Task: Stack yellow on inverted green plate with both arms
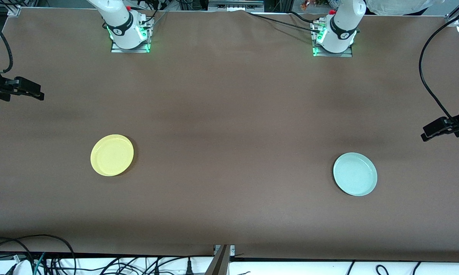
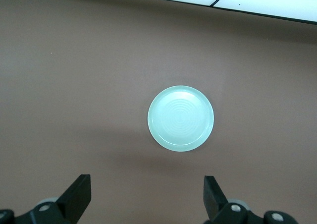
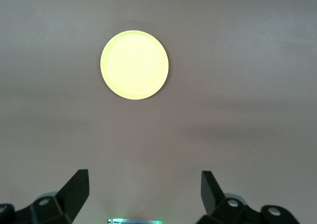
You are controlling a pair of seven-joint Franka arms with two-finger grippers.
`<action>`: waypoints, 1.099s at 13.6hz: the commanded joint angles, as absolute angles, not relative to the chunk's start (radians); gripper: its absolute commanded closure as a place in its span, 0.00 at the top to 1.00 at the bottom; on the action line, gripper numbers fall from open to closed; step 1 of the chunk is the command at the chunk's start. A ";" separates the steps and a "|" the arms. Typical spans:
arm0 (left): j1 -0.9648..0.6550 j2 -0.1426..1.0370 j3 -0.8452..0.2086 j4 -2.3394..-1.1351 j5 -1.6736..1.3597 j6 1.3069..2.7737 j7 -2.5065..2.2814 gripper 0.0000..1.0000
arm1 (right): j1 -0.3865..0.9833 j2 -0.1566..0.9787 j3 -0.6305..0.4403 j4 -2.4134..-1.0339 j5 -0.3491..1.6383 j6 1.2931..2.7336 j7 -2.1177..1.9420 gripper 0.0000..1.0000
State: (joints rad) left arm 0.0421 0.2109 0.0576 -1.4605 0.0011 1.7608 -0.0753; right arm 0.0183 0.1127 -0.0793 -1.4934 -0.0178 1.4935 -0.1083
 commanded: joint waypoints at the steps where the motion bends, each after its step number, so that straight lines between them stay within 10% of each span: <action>1: 0.051 0.216 0.063 -1.428 -0.023 1.738 -0.055 1.00 | 0.017 0.124 -0.078 -1.468 -0.003 1.488 -0.112 1.00; 15: 0.064 0.222 0.068 -1.424 -0.054 1.738 0.072 1.00 | 0.017 0.124 -0.078 -1.468 -0.003 1.488 -0.113 1.00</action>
